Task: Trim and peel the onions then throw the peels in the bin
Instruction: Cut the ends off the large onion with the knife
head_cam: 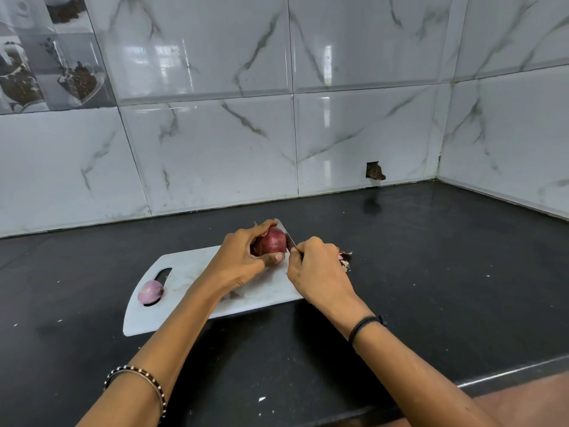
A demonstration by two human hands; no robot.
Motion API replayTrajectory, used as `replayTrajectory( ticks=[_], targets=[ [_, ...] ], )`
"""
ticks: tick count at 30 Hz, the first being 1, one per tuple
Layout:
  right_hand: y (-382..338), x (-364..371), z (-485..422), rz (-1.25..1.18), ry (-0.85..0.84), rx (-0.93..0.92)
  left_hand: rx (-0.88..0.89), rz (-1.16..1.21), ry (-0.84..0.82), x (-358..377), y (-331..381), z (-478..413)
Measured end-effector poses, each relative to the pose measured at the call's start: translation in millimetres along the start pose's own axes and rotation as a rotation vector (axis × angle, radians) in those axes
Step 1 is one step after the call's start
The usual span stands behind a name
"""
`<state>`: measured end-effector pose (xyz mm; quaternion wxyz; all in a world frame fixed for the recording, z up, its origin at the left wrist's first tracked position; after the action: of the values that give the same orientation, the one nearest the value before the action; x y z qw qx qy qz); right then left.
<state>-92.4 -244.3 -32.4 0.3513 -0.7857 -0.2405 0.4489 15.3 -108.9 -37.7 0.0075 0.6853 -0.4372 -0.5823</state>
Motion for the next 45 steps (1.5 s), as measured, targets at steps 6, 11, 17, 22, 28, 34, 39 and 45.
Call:
replayTrajectory(
  ticks=[6,11,17,22,28,34,39,45],
  targets=[
    [1.9,3.1,-5.4,0.044,-0.002,0.002,-0.012,-0.022,0.013,0.9,2.9,-2.6],
    [5.7,8.4,-12.4,0.012,-0.008,0.017,-0.024,-0.036,0.017,0.7,2.8,-1.9],
    [0.8,8.5,-10.4,0.018,-0.013,0.02,-0.032,-0.02,0.052,3.0,9.0,-1.2],
    [-3.2,3.8,6.1,0.173,-0.033,0.007,-0.052,-0.029,0.057,2.7,6.3,-4.4],
    [-13.4,4.5,9.5,0.292,0.025,-0.005,-0.005,-0.034,0.046,1.7,6.1,-4.4],
    [-20.1,14.6,15.5,0.358,-0.039,0.01,0.012,-0.043,0.064,1.9,9.0,-2.5],
    [-13.9,15.6,14.3,0.376,-0.061,0.073,-0.029,0.037,0.062,0.2,4.4,-3.0],
    [-6.3,12.3,11.3,0.234,0.016,0.113,-0.022,0.235,-0.047,-5.5,-10.0,-2.7]
  ],
)
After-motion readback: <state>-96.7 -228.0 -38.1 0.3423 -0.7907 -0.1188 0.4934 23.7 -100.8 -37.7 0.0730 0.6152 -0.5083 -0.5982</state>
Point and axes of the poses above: each hand's wrist, its own z-axis away from the middle knuckle, its own x-axis out of the palm, y = z × x, the point moved 2 cm from there along -z, towards the middle knuckle, and after that the axes turned 10 degrees about -z, right-handed, at the moved point
